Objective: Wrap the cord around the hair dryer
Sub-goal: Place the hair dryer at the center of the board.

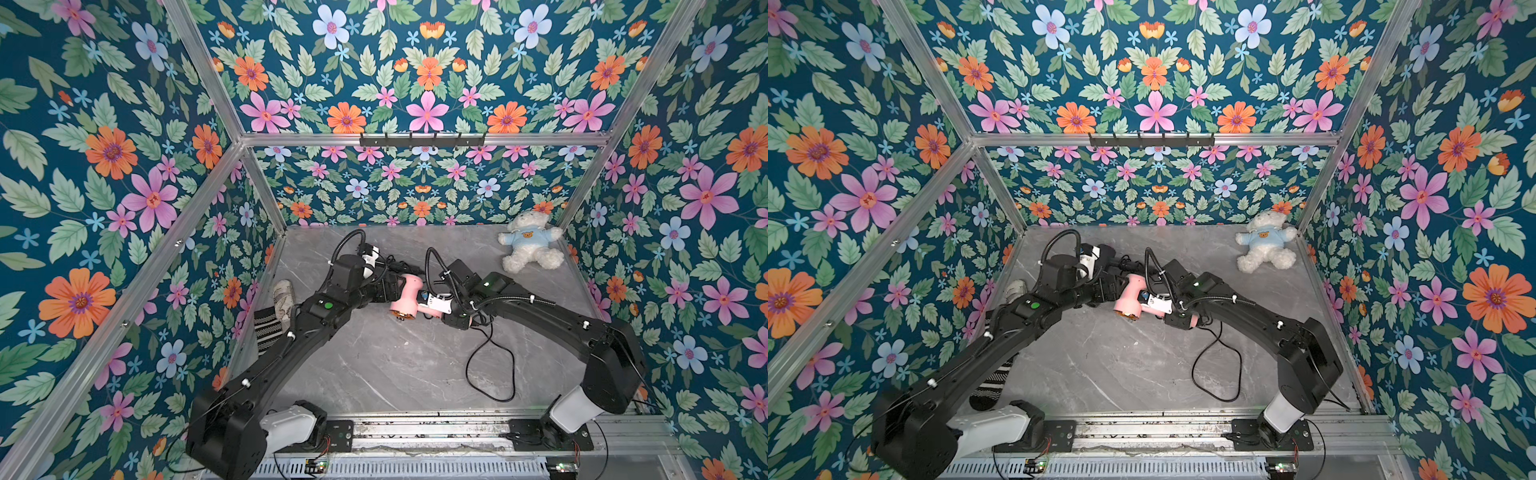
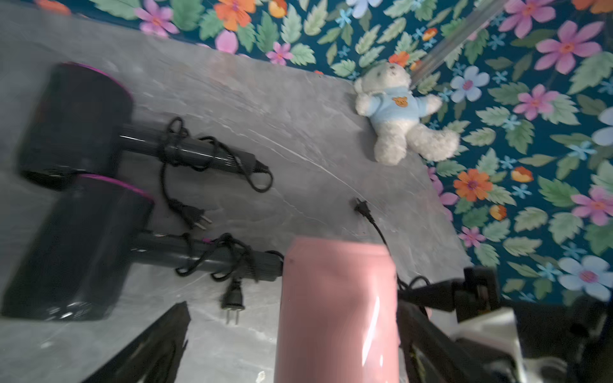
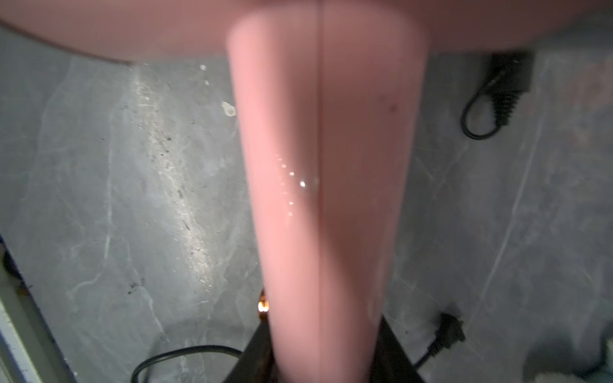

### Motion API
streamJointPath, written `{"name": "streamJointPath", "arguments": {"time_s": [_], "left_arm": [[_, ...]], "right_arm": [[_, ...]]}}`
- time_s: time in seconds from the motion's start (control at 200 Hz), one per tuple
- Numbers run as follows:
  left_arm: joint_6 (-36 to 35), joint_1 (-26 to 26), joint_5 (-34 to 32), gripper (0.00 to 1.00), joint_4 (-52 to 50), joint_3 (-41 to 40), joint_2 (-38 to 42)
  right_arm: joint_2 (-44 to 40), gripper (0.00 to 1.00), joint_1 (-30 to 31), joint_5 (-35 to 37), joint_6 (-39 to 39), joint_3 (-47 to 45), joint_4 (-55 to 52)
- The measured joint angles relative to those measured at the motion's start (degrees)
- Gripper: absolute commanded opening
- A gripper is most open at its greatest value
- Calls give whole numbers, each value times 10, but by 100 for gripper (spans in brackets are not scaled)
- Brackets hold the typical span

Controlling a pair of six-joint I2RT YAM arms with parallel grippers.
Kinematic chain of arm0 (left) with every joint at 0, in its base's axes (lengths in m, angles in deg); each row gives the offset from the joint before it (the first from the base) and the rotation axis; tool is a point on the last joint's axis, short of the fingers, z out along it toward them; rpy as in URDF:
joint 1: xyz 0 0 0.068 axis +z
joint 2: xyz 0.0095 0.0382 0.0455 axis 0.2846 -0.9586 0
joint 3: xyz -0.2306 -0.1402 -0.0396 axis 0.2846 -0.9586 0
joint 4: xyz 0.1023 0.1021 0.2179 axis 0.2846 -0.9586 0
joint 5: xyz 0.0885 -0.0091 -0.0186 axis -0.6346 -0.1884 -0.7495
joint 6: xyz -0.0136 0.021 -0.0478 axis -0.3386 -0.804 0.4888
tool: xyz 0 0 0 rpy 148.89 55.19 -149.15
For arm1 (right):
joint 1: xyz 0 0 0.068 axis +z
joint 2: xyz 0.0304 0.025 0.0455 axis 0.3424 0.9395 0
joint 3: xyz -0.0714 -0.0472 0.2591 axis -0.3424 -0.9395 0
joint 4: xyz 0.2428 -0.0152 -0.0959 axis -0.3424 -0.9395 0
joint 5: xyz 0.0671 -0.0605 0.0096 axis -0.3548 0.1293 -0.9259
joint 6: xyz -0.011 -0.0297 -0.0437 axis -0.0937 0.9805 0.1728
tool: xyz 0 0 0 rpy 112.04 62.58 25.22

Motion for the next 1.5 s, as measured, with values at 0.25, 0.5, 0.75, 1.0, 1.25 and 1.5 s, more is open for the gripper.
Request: {"name": "streamJointPath", "arguments": {"time_s": [0.25,0.5,0.75,1.0,1.25,1.5], "left_arm": [[34,5,-136,99,-134,-32,45],[60,7,-164,99,-169,-61,45],[71,7,-156,99,-165,-90,41],[71,6,-134,99,-165,-77,28],[55,-47,-136,99,-191,-22,-90],[50,-75,-153,99,-192,-5,-172]], "right_arm": [[114,7,51,-62,-14,31,-1],[183,33,81,-85,-43,61,4],[199,61,94,-89,-60,60,27],[129,76,88,-86,-97,35,48],[-18,86,0,-62,-269,-2,47],[-151,99,-47,51,-451,-125,47]]}}
